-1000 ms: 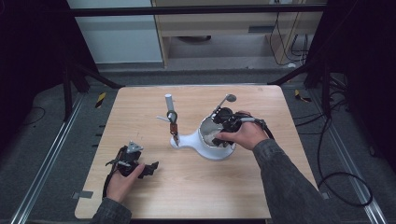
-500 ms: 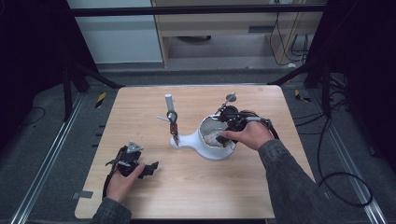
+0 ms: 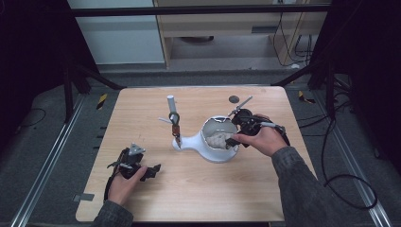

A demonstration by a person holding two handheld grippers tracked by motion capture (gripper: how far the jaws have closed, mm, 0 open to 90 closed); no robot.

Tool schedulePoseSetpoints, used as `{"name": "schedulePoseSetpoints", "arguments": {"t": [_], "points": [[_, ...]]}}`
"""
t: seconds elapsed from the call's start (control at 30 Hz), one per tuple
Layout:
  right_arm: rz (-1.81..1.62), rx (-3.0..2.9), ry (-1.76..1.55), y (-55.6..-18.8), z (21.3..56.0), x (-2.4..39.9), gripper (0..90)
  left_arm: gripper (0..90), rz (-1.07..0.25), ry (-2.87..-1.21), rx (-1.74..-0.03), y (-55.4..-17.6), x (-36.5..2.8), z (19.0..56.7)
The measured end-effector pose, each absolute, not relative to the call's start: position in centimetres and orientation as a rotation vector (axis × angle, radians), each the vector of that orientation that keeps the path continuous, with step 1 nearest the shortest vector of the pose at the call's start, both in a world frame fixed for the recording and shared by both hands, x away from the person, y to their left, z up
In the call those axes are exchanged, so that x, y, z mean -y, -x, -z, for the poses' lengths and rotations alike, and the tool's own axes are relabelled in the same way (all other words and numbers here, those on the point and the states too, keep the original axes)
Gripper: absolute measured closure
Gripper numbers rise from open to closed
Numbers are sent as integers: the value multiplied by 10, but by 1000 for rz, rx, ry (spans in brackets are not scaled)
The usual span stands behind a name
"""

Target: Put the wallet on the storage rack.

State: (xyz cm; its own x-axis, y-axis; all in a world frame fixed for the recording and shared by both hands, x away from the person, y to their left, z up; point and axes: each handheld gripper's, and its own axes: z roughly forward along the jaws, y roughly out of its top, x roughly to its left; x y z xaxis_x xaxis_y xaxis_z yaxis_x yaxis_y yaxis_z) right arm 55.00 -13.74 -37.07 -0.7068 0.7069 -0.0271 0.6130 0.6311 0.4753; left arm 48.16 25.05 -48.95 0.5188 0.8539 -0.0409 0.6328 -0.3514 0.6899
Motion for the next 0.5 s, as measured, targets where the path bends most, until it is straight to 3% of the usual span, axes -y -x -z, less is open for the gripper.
{"name": "schedulePoseSetpoints", "arguments": {"t": [0.5], "points": [[-752,-2541,-1160,-541,372,172,80,51,-435,-2112,-1208,-482,-251,491]]}}
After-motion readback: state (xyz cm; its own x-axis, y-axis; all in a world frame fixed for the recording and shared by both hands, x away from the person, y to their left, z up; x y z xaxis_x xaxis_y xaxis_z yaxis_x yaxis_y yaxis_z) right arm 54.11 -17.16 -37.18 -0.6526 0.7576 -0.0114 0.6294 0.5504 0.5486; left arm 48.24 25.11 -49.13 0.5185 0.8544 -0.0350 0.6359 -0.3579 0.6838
